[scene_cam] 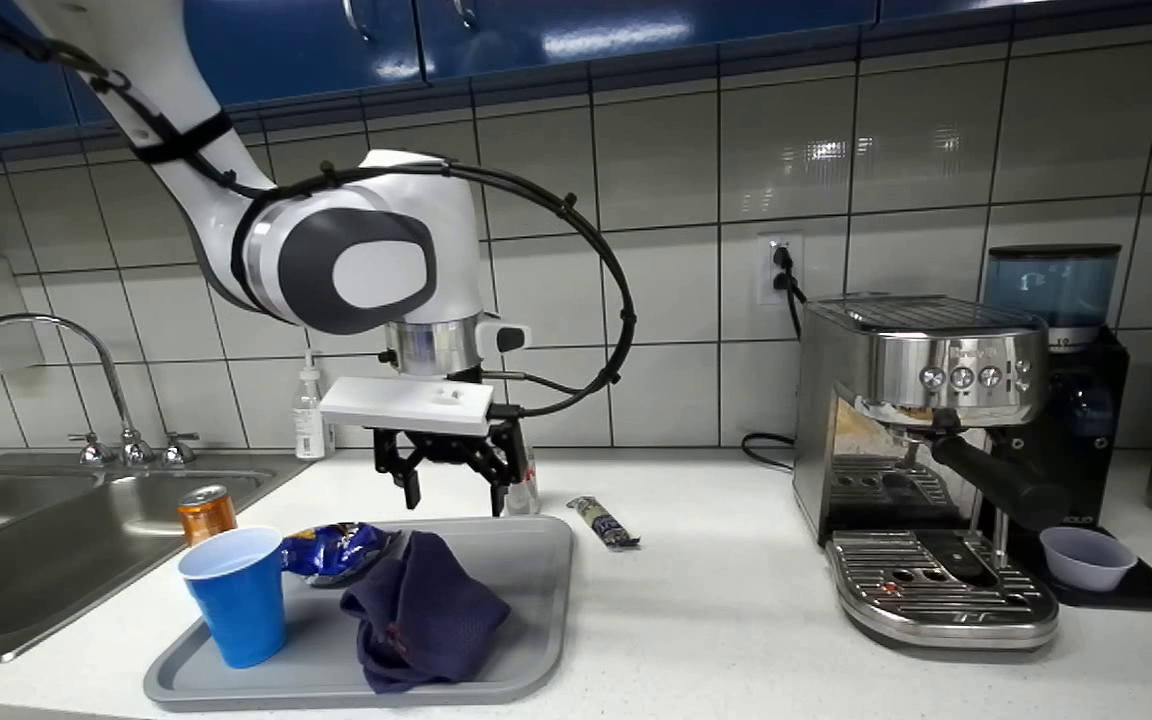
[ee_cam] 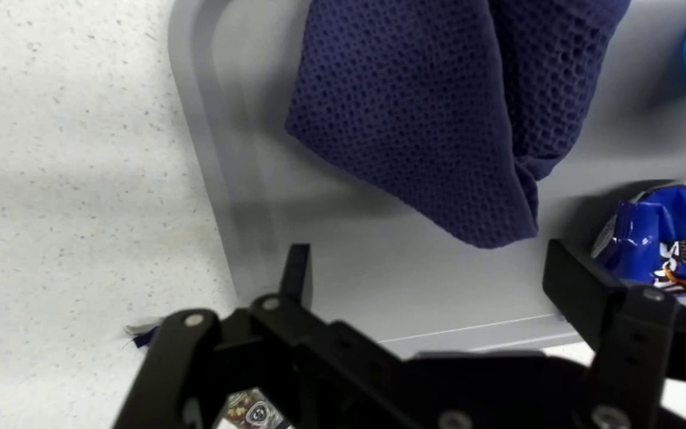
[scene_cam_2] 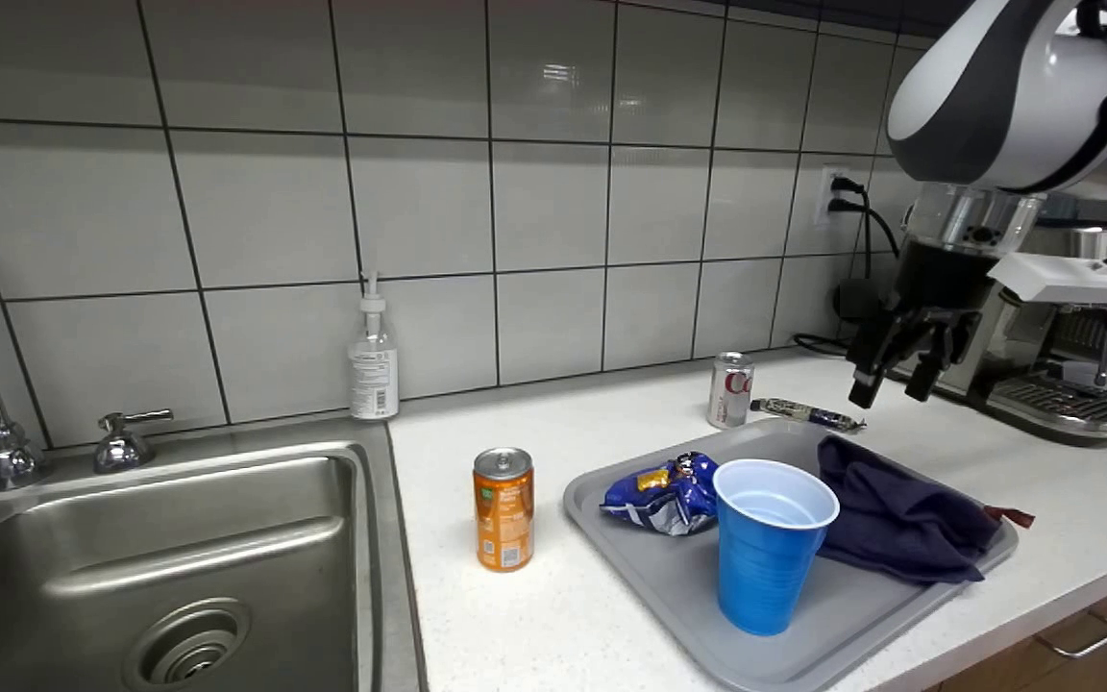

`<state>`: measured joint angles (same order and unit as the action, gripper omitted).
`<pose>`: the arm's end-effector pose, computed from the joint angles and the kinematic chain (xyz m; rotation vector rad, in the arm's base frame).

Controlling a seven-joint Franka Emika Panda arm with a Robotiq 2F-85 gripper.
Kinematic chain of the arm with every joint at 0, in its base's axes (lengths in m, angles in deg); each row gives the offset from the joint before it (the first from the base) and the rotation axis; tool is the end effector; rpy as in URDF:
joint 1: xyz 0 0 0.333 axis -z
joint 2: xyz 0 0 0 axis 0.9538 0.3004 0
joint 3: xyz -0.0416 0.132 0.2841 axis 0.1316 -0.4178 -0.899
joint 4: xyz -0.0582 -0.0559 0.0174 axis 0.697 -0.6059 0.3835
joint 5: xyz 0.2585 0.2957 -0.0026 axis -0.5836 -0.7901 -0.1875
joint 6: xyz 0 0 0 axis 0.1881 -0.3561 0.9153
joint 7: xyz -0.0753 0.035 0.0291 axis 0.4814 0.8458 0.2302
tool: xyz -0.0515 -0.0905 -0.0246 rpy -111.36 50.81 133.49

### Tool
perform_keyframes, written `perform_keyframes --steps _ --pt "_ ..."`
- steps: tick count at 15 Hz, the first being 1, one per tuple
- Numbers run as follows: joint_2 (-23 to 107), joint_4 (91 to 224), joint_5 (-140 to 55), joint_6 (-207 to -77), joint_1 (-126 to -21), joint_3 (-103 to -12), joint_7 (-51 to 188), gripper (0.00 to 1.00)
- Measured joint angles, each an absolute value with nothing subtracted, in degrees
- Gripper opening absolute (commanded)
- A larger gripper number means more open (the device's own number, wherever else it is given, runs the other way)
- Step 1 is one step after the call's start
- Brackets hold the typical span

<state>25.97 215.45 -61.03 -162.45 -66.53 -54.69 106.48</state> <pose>0.4274 -0.1038 0.2563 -3.0507 -0.2071 -0.1935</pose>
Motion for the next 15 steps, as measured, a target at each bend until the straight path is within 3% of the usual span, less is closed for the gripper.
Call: perform_keyframes --steps 15 --pt "26.64 213.23 -61.09 -161.32 -66.32 -53.42 106.52 1.0"
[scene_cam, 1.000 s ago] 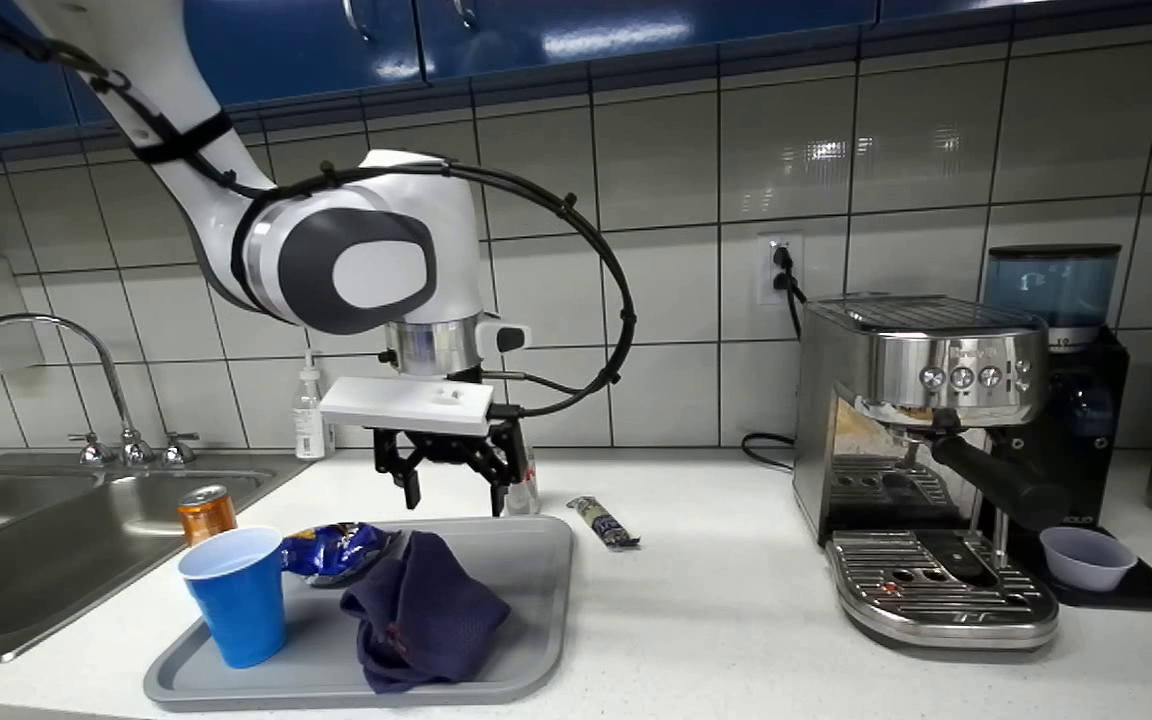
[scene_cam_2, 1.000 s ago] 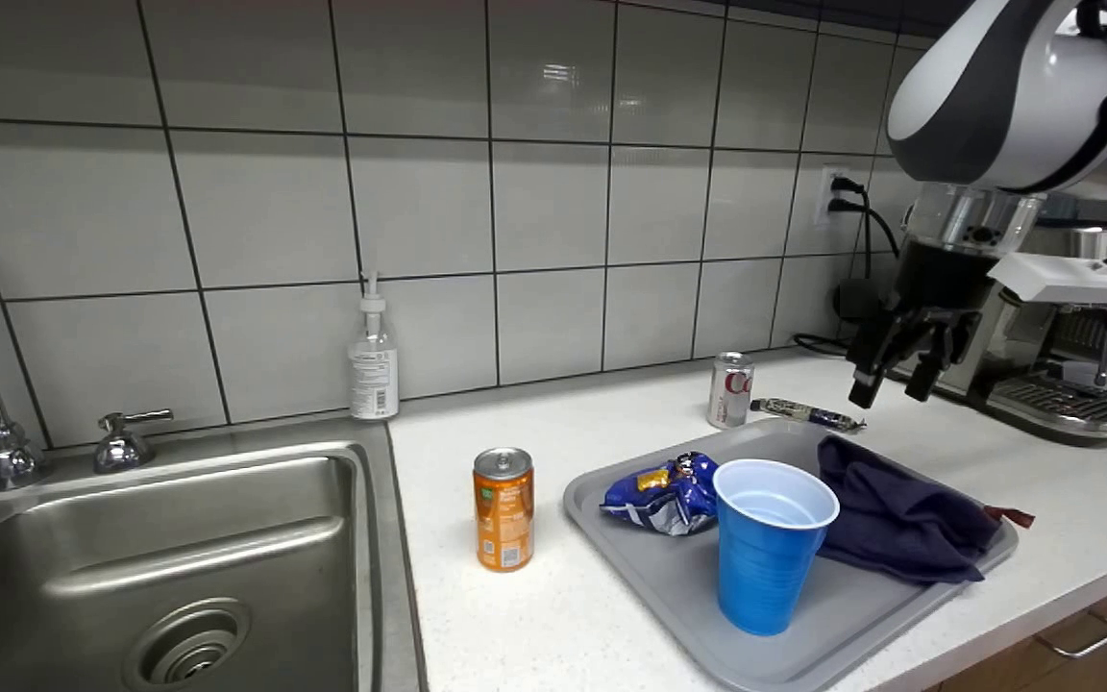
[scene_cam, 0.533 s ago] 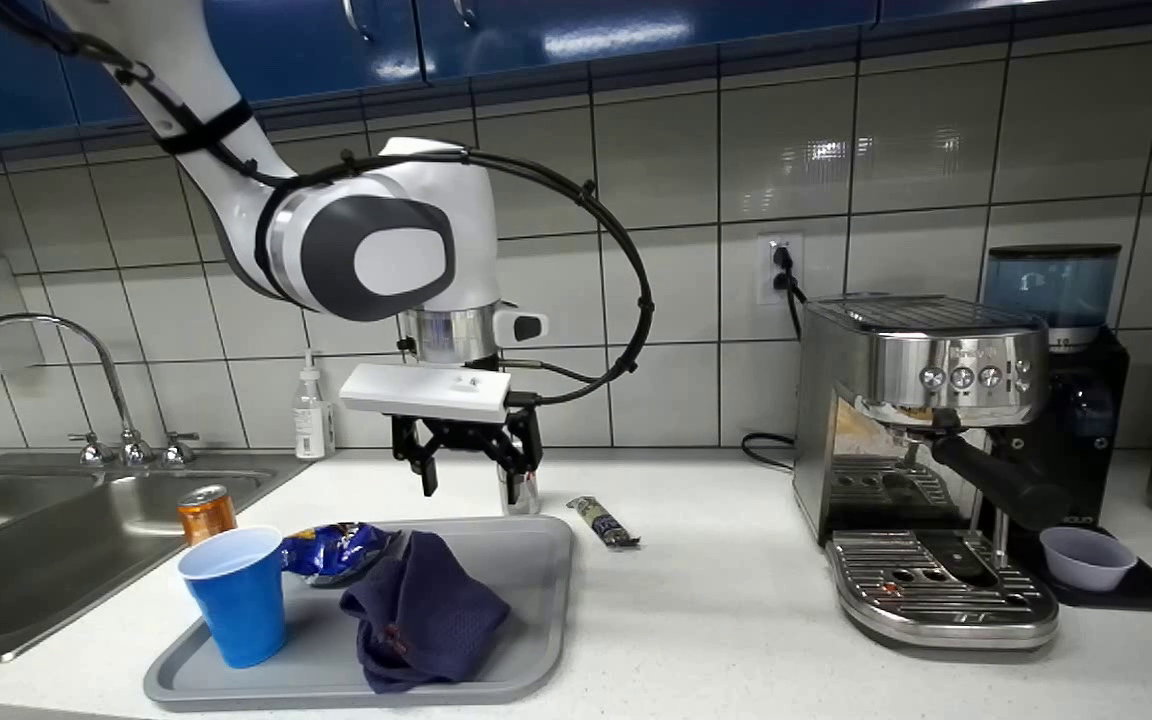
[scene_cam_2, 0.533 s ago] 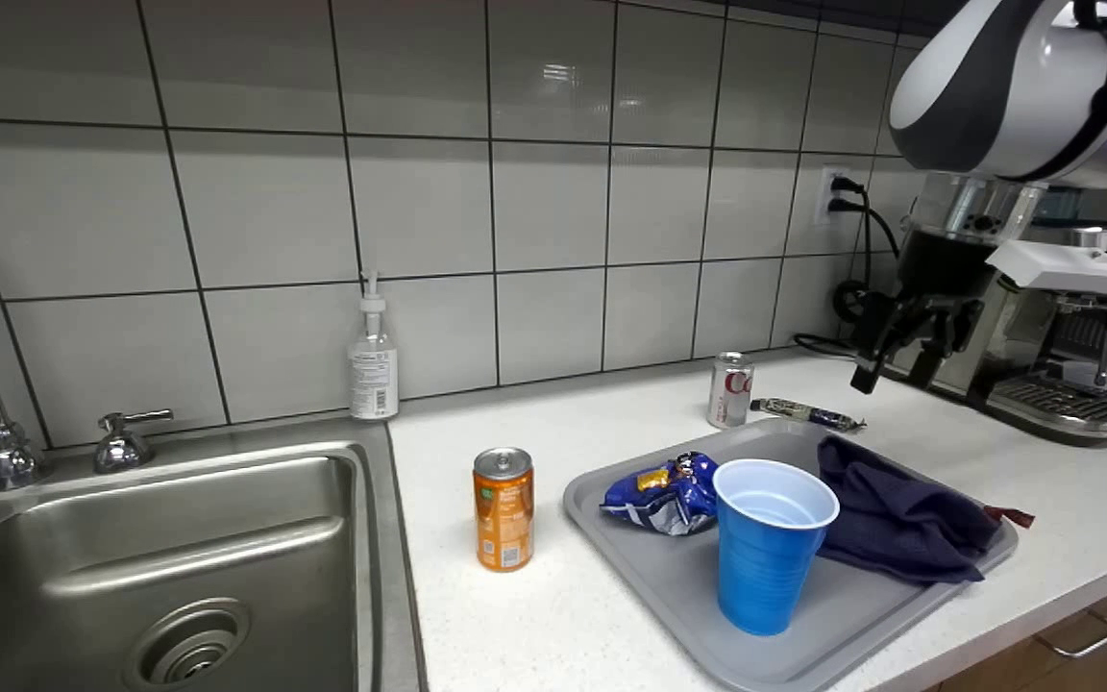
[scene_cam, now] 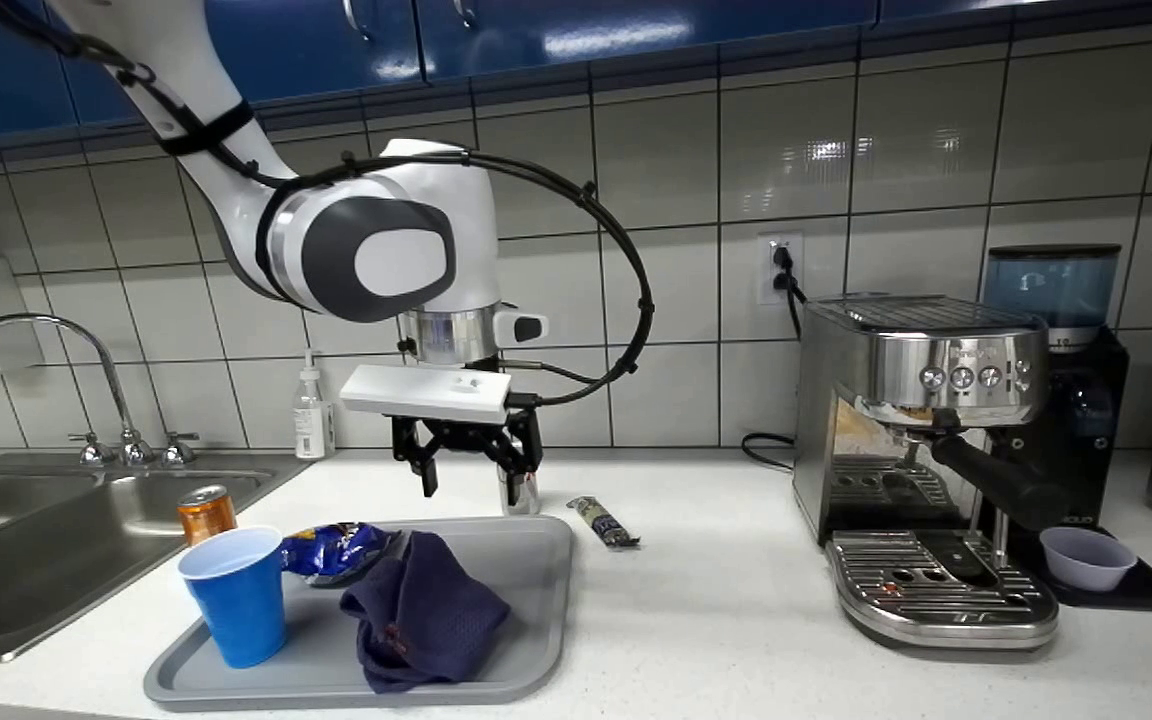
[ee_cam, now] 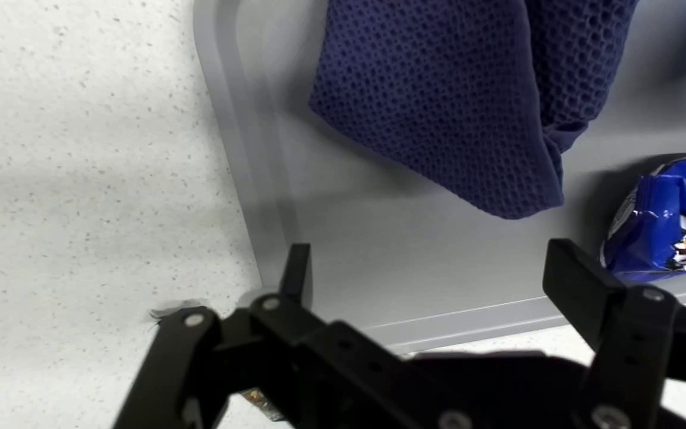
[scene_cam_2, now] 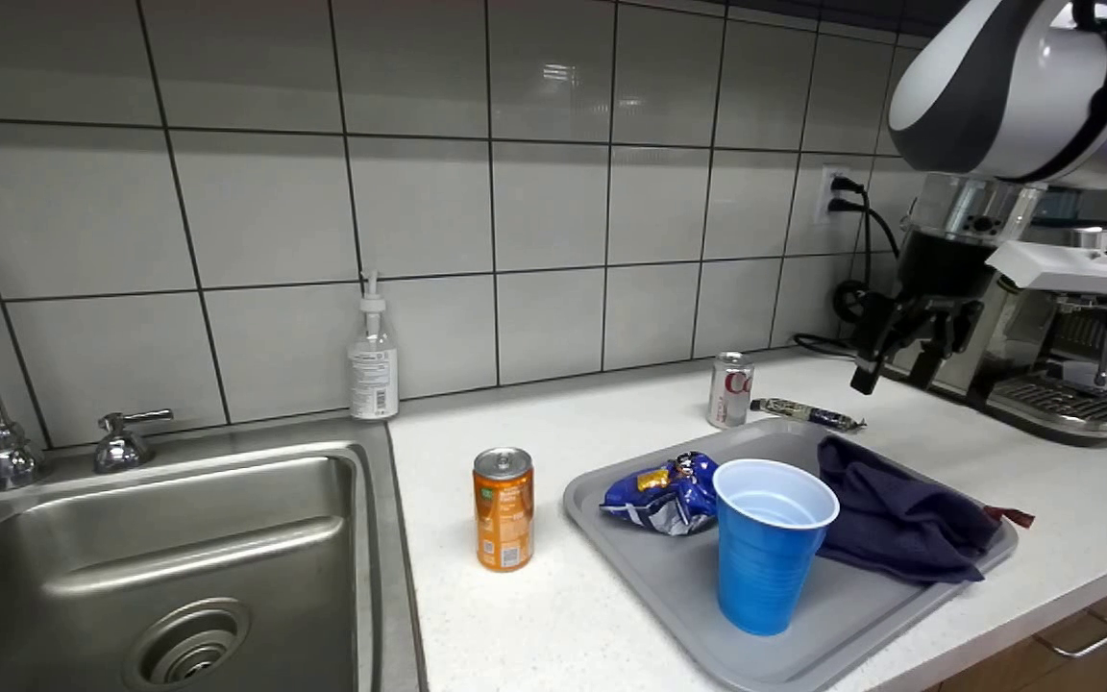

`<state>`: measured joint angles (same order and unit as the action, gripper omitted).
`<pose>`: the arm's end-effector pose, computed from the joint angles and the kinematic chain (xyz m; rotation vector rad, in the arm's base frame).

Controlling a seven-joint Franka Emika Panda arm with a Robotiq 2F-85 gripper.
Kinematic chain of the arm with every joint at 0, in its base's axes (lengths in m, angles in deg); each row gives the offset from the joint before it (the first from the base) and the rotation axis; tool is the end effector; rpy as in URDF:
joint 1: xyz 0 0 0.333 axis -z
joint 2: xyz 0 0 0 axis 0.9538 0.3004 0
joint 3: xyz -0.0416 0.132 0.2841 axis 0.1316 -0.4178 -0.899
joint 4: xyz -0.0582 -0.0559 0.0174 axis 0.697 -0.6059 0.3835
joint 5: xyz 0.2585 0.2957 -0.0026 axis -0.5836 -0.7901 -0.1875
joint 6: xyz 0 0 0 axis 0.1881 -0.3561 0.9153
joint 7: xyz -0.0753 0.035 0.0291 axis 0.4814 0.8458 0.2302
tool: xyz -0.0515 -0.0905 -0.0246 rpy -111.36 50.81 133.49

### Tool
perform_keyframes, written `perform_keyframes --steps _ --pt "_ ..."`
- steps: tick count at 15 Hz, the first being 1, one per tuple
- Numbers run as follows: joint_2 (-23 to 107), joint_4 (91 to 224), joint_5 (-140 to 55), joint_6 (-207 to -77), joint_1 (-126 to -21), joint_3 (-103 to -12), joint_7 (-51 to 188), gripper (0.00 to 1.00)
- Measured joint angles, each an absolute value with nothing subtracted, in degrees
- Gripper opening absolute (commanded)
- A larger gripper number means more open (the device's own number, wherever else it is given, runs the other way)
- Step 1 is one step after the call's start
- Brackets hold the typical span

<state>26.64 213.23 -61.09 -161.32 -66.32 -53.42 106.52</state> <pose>0.4367 -0.1173 0.2633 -3.0525 -0.1718 -0.2085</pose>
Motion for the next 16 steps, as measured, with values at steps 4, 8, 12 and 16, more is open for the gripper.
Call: perform_keyframes --steps 4,8,12,16 --pt "26.68 213.23 -61.09 -161.34 -66.32 -53.42 106.52 1.0" --pt "27.97 212.06 -61.07 -161.41 -66.33 -53.43 106.52 1.0" --pt "32.33 207.12 -61.04 -161.51 -66.3 -53.49 106.52 1.0" --pt "38.74 200.9 -60.06 -161.63 -65.4 -54.19 106.52 1.0"
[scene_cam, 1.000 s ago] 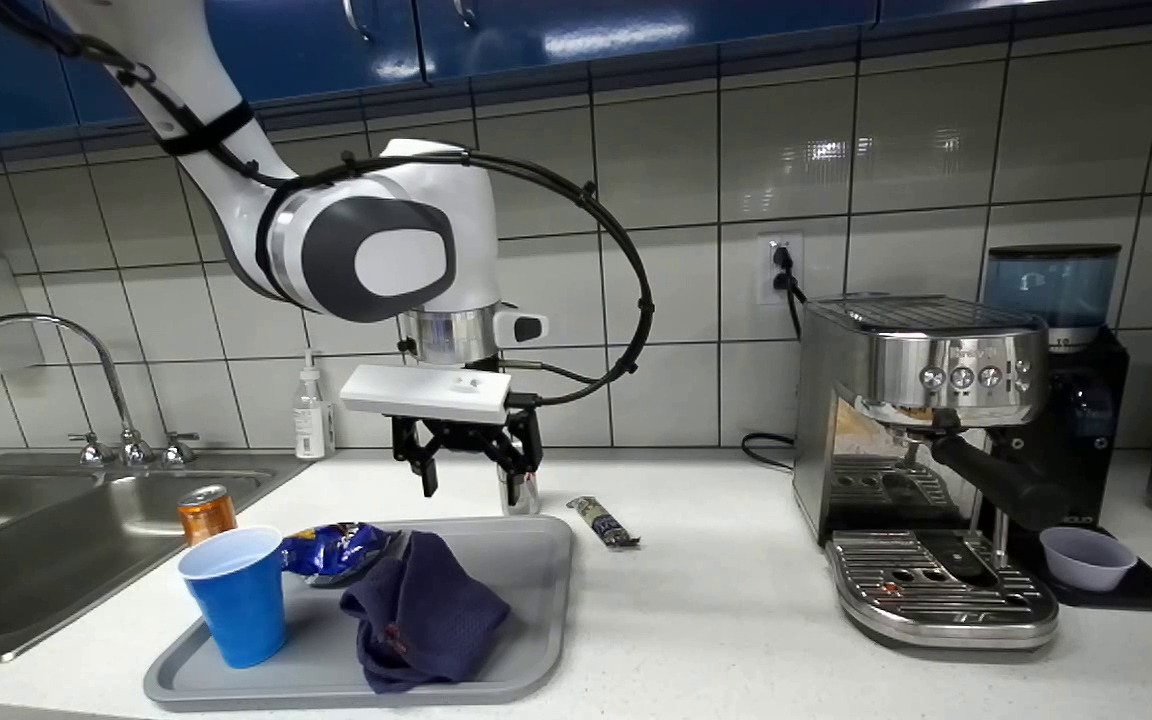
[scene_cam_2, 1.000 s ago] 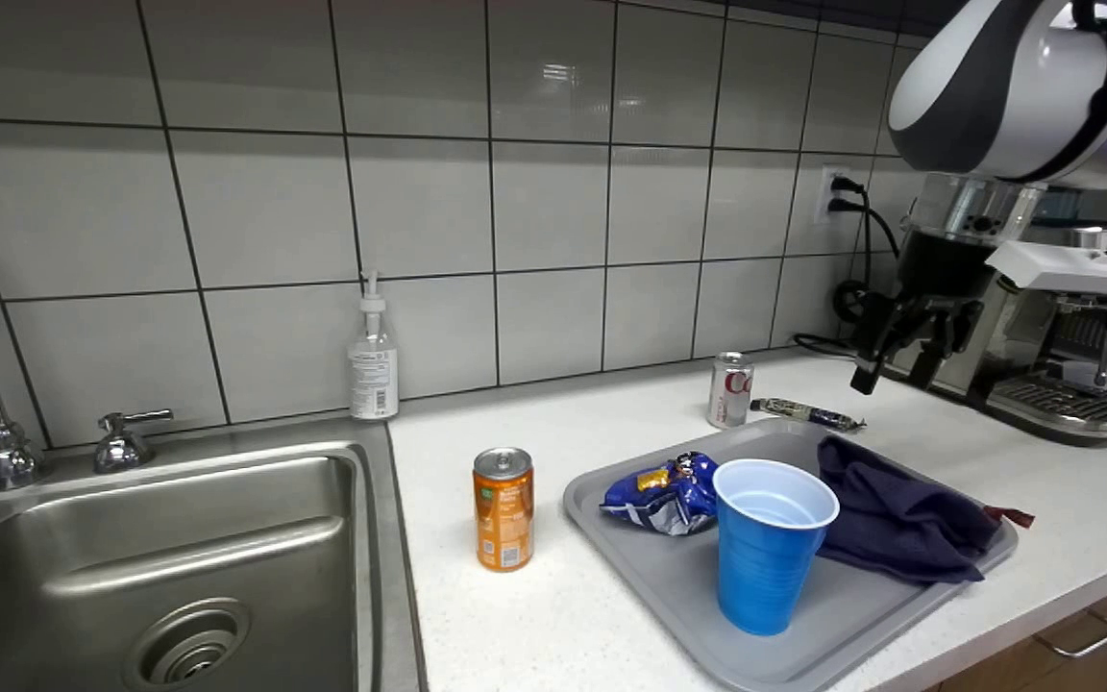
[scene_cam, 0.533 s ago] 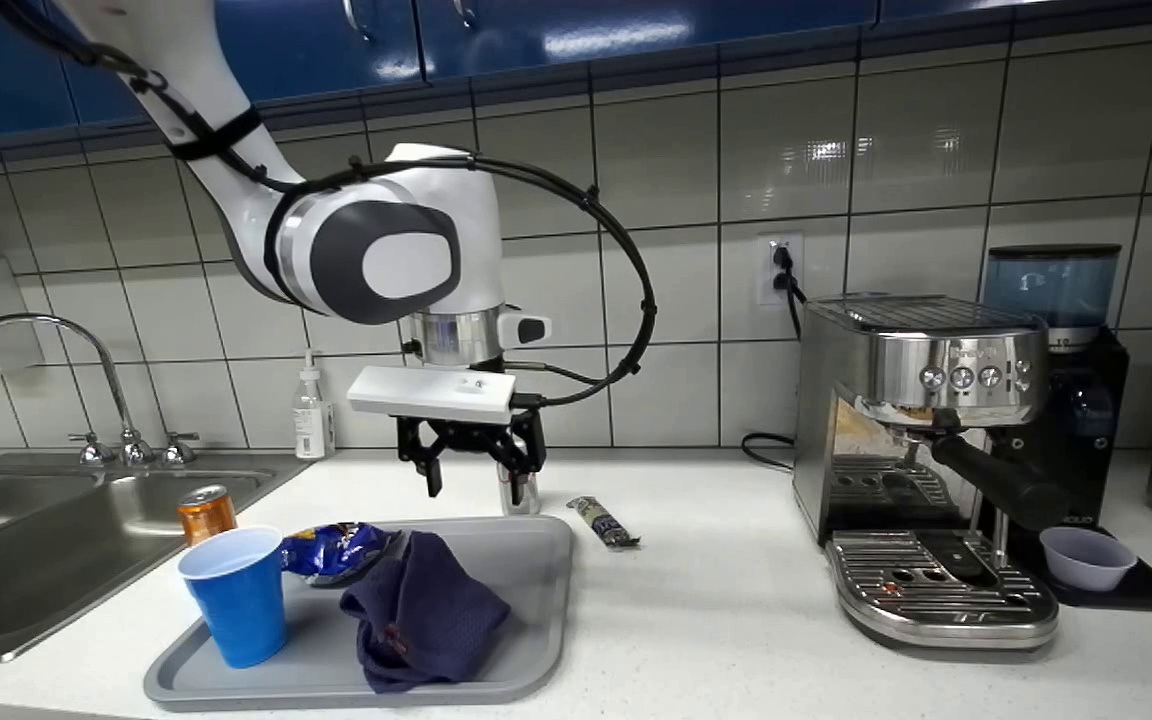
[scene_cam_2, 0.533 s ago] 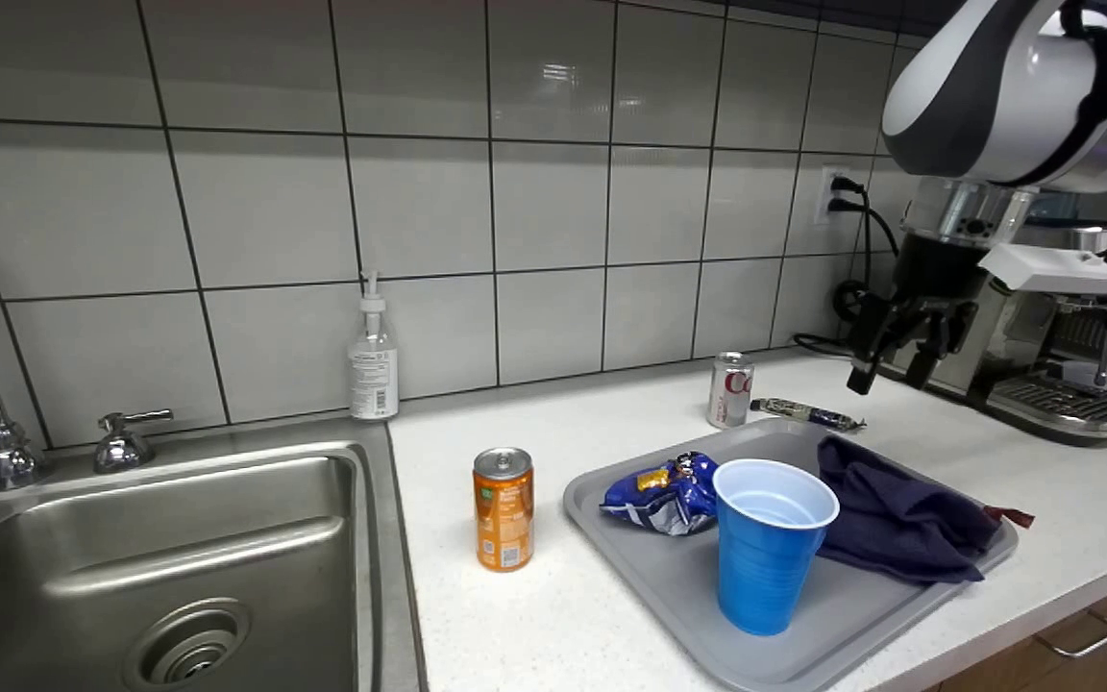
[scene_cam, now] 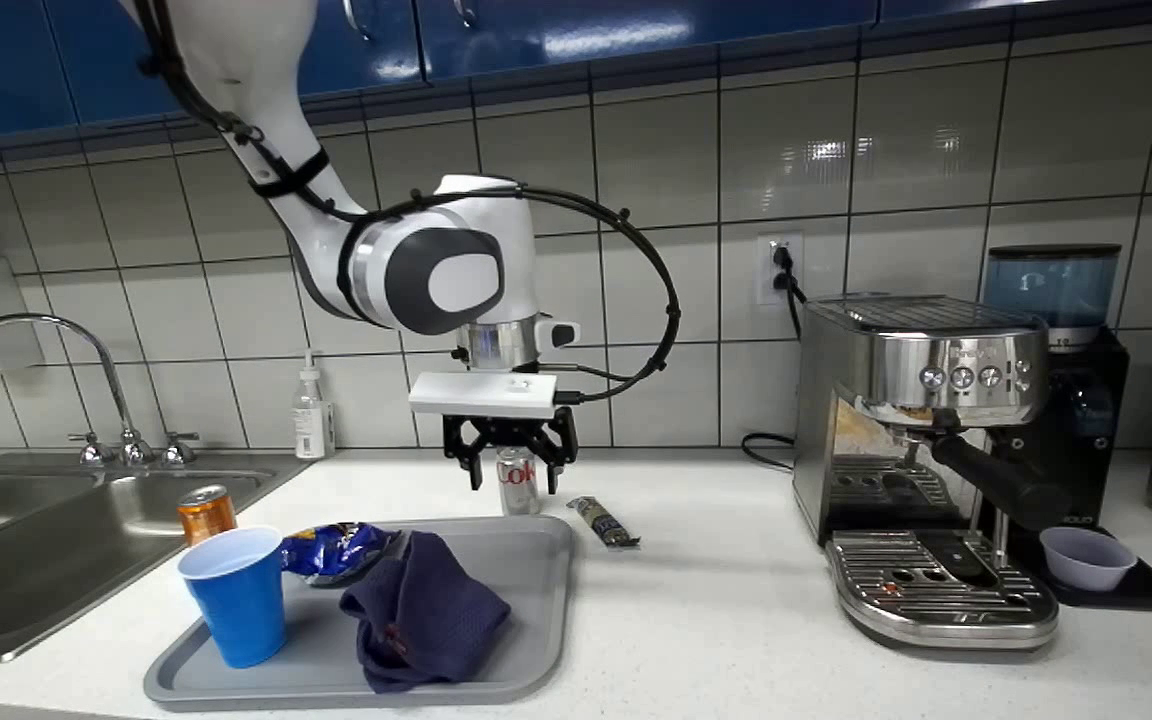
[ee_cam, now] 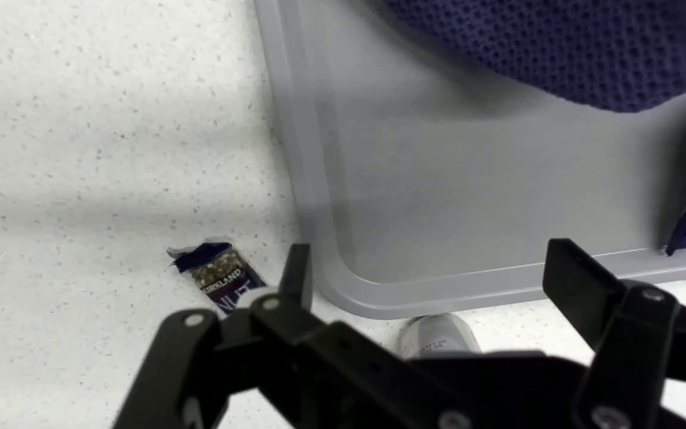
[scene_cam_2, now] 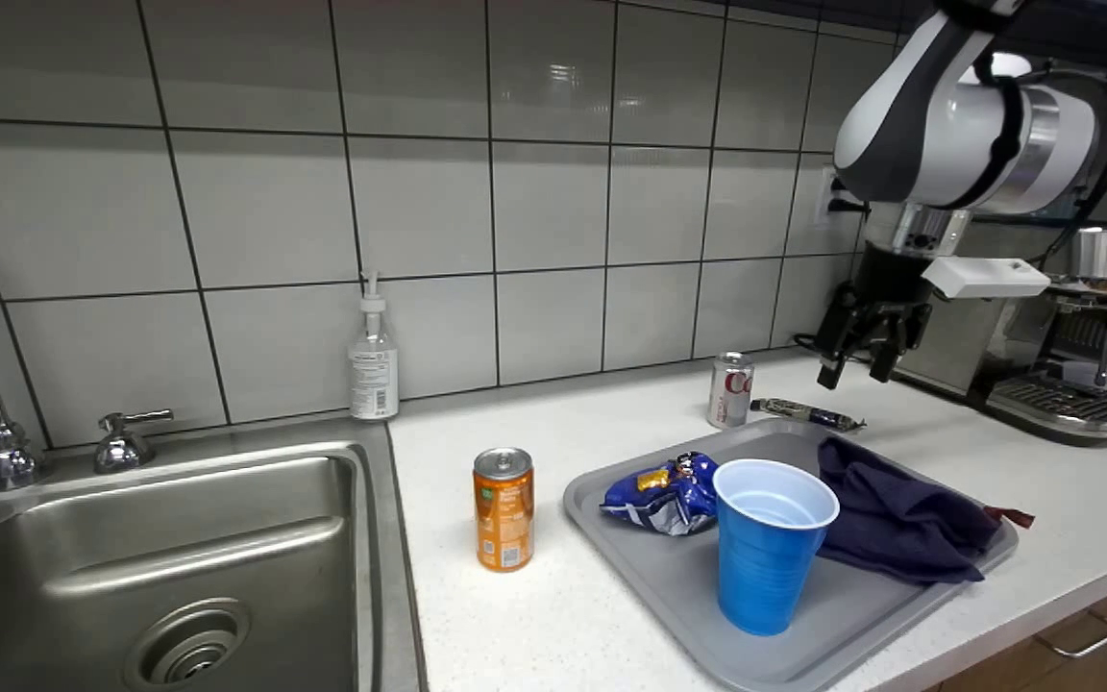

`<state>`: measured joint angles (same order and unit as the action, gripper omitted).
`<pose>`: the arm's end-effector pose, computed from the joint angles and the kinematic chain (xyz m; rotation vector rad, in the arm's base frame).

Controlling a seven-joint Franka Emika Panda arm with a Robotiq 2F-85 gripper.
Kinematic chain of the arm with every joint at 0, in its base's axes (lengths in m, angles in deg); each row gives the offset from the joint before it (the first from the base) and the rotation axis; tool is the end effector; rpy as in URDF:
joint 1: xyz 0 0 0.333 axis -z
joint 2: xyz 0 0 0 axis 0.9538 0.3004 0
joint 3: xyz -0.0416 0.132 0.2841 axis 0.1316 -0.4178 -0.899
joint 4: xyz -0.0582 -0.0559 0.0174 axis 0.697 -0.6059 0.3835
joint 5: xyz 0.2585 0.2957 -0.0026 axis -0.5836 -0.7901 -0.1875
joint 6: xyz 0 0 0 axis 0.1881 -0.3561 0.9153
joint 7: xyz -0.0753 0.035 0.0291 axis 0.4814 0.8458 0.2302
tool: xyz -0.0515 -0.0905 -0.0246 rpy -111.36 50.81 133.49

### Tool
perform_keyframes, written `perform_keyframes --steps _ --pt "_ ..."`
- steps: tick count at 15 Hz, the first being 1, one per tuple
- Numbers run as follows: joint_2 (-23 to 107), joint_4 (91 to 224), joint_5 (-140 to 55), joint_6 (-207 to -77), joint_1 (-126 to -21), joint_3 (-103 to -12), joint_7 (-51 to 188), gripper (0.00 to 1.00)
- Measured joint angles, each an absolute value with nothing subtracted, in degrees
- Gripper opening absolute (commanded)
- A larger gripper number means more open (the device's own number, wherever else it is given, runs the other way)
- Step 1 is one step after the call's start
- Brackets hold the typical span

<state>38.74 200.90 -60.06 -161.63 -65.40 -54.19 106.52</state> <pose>0.5008 -0.1350 0.2413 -3.0869 -0.2011 -0.2092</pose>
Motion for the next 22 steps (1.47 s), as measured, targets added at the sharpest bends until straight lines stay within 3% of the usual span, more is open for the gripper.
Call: perform_keyframes --steps 22 --pt "62.67 173.97 -50.46 -158.64 -53.63 -60.85 113.89 1.0"
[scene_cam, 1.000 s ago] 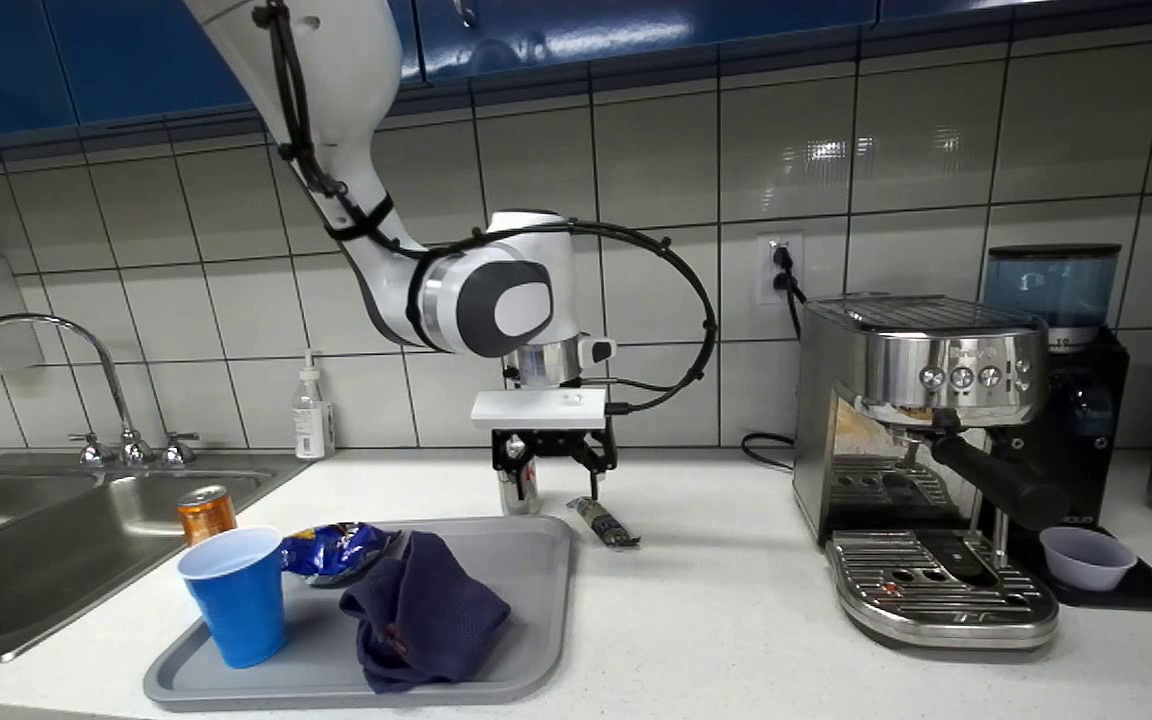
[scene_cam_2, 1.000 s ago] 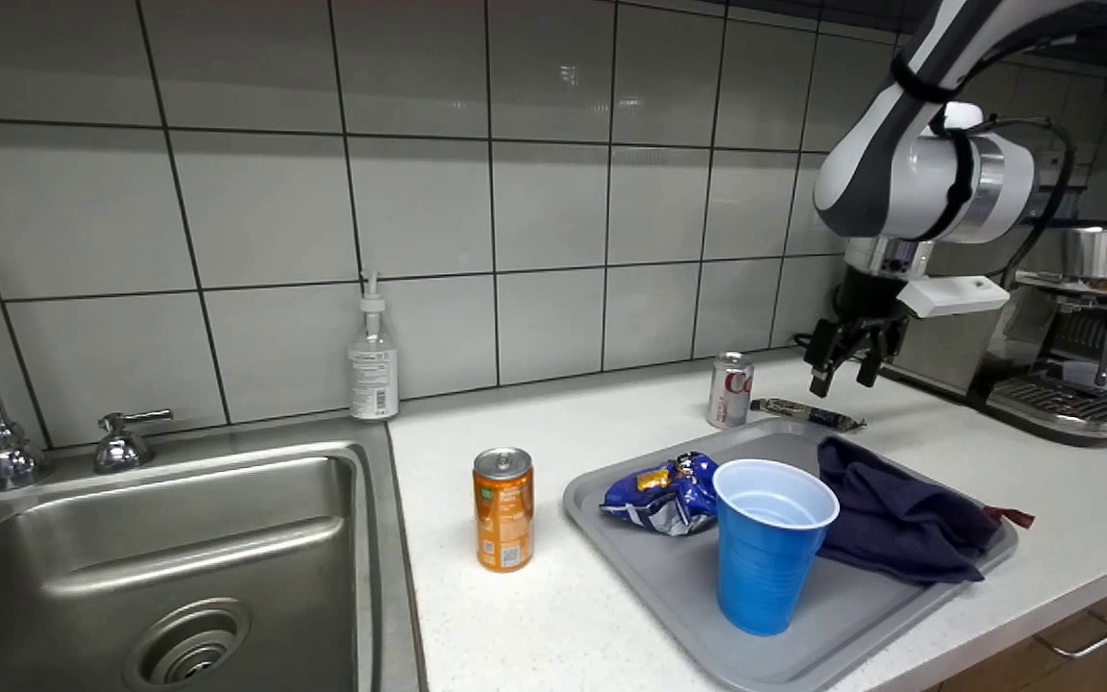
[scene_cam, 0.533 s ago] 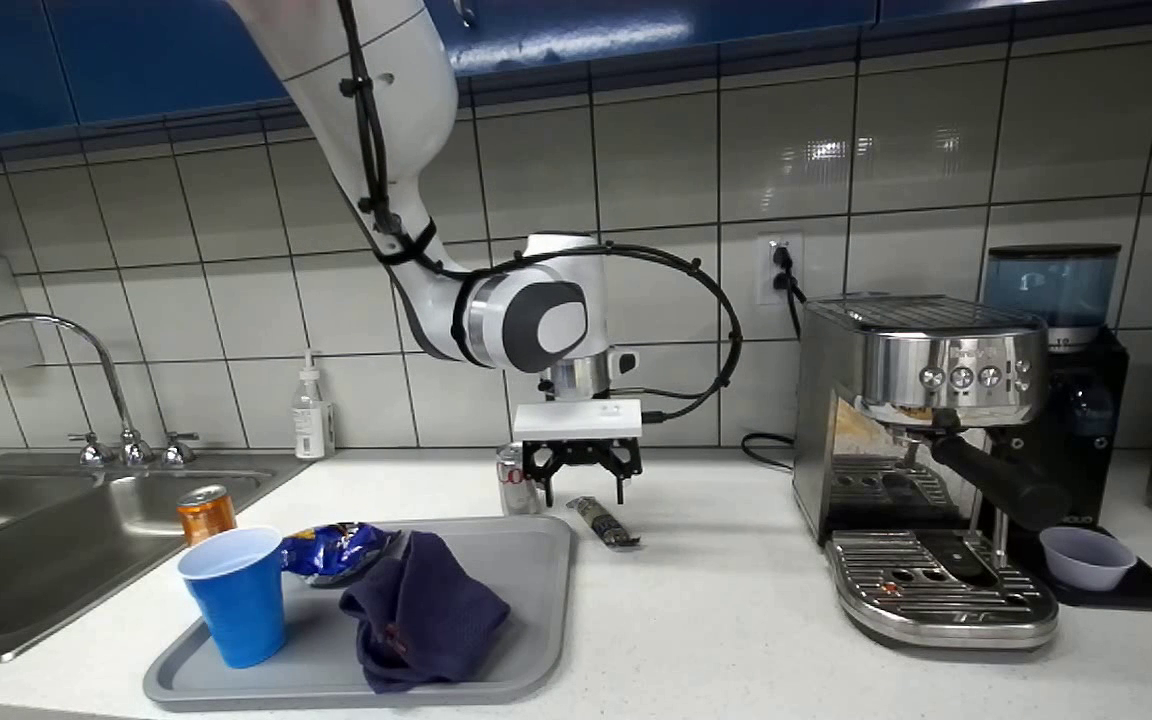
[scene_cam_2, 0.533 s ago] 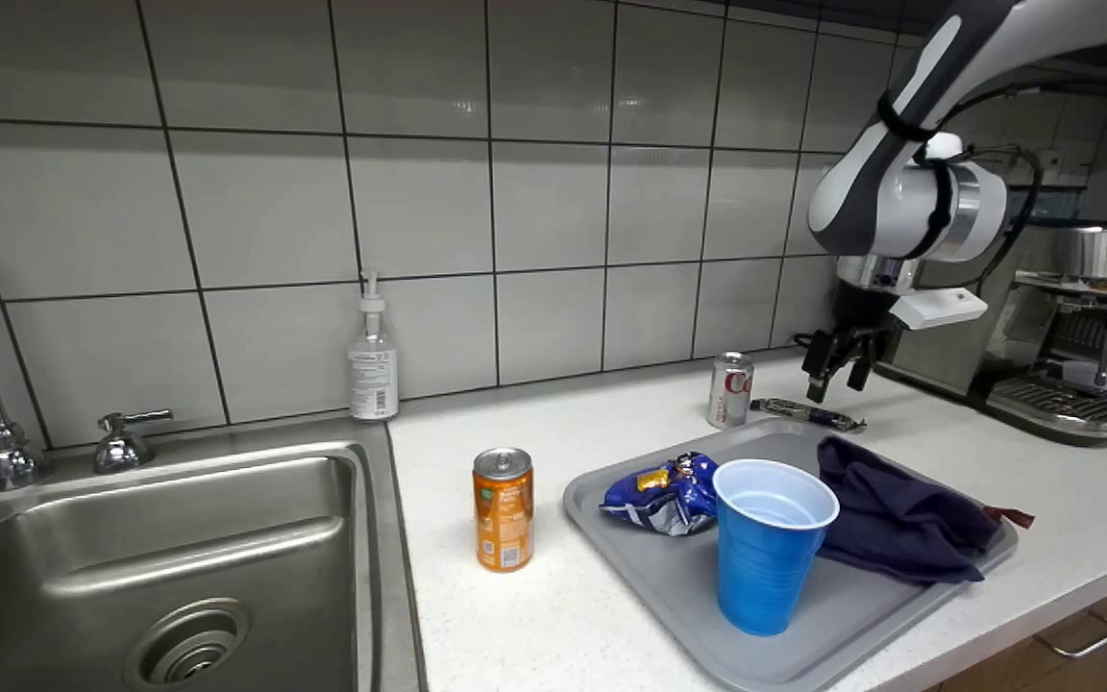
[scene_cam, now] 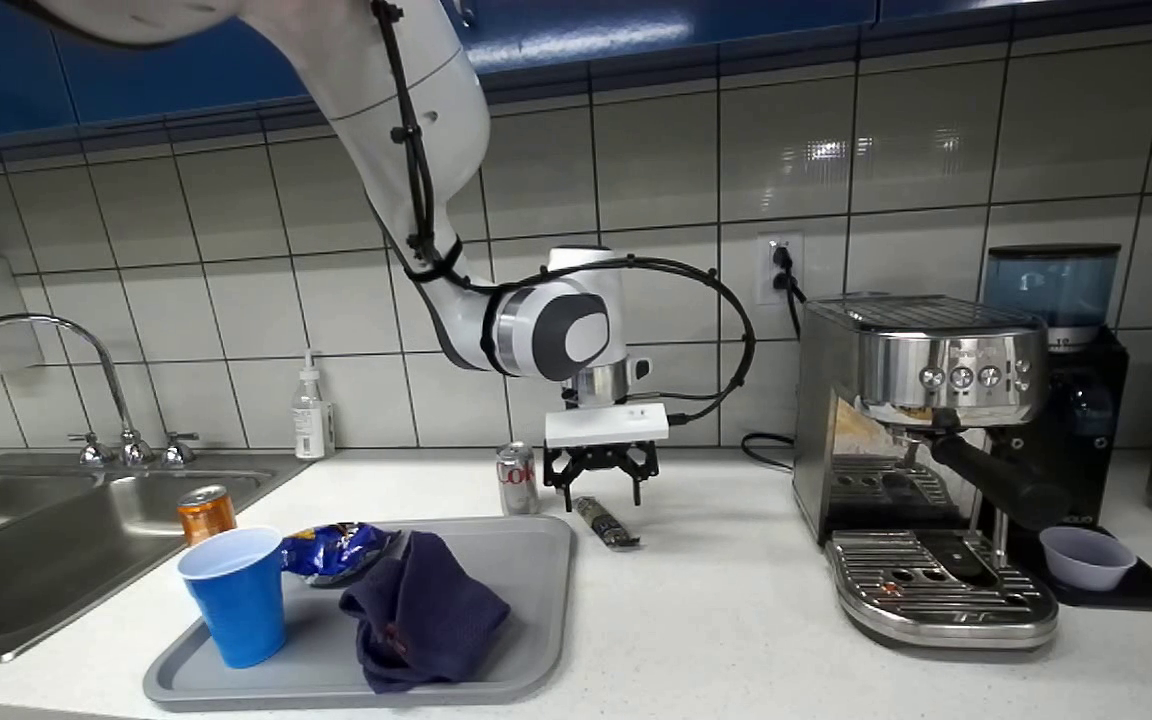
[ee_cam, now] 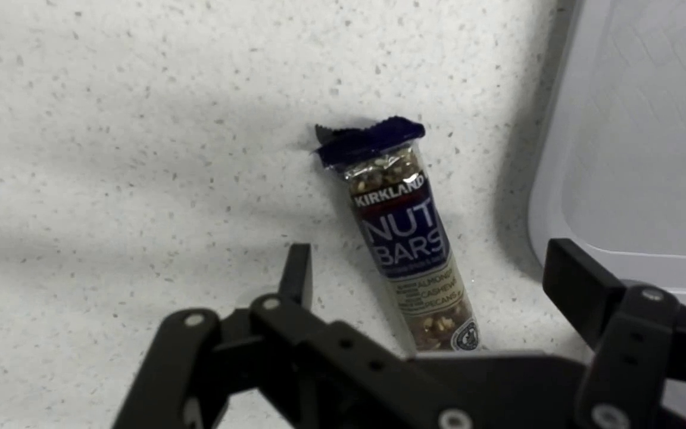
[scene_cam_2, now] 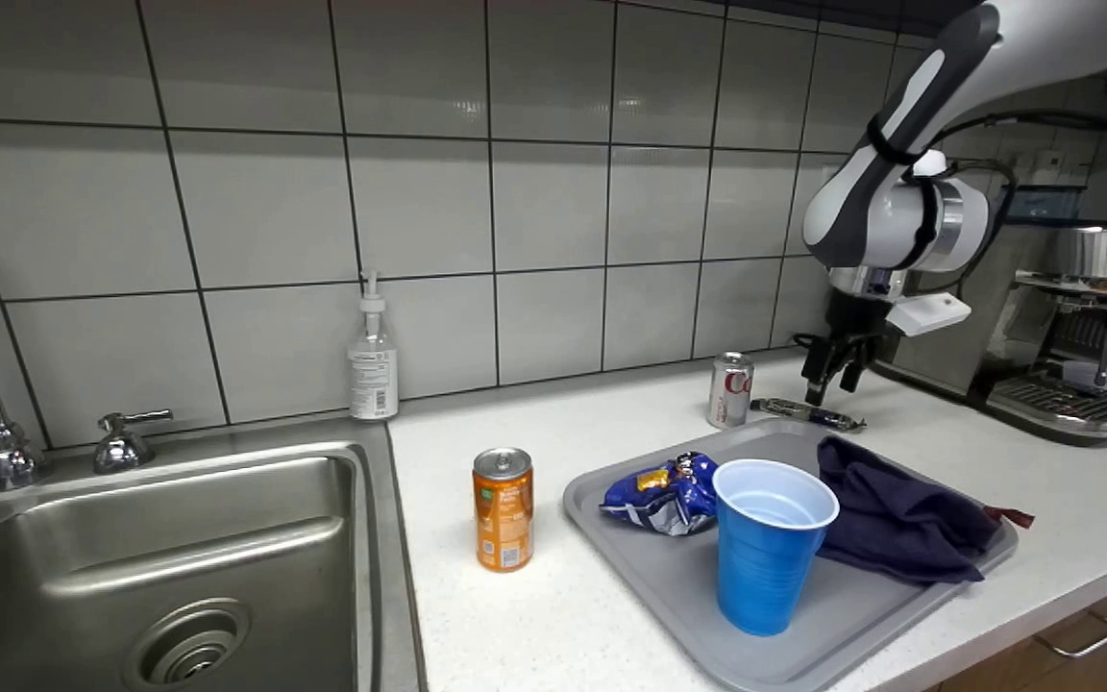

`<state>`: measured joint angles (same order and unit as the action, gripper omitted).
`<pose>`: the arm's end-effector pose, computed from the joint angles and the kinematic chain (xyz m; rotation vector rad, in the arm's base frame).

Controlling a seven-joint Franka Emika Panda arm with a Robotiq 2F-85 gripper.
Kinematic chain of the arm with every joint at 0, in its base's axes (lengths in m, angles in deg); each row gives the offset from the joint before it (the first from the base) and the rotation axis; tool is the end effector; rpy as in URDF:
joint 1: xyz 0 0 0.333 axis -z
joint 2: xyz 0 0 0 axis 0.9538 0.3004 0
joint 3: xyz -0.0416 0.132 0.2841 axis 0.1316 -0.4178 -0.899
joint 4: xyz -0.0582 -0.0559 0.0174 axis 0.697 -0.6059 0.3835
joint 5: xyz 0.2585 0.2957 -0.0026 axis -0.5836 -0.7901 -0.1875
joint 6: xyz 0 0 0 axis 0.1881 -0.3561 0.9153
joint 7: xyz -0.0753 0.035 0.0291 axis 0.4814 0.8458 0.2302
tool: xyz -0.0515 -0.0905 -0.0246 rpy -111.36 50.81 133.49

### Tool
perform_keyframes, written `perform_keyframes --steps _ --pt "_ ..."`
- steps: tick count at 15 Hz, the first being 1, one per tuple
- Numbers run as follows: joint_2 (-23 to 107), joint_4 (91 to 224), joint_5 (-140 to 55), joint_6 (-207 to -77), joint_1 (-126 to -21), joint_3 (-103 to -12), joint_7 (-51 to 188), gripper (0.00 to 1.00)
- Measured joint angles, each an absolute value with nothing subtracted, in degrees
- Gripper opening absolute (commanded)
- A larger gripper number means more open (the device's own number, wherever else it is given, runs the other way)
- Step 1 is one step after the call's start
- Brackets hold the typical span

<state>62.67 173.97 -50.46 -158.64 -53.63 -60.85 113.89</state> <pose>0.6023 -0.2116 0.1694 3.0806 0.4909 0.1707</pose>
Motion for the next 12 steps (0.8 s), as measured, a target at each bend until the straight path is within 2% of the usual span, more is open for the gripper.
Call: perform_keyframes --steps 12 --pt "68.65 167.58 -48.47 -158.74 -53.54 -60.87 114.01 1.0"
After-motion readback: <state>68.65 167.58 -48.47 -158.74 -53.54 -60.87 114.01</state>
